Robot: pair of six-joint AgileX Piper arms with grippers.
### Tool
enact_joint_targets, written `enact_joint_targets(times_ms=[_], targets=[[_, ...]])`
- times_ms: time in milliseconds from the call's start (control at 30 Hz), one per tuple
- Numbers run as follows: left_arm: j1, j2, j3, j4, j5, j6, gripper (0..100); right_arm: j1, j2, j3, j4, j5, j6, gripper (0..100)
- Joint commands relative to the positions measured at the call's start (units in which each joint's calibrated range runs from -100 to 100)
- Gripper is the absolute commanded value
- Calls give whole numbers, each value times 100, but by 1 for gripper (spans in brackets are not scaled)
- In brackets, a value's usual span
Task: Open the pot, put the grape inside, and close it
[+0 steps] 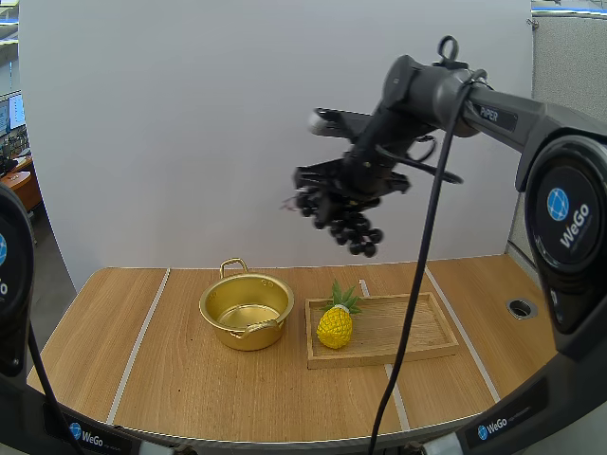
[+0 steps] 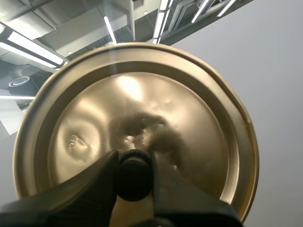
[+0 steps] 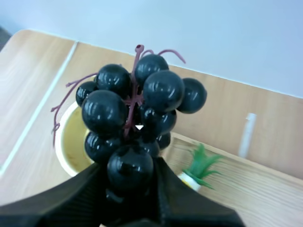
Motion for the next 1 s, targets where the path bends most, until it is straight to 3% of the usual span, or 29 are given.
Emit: enact_joint_targets(times_ms=[0,300,967], targets=[[-19,-27,-24,67,-220,-19,0,233,119,-65,96,-188,60,0],[-19,-27,-24,67,-220,-19,0,781,925,-65,96,-598,114,0],[-19,-27,-24,67,-220,-19,0,1034,2513,-519,-94,-1291,41,0]])
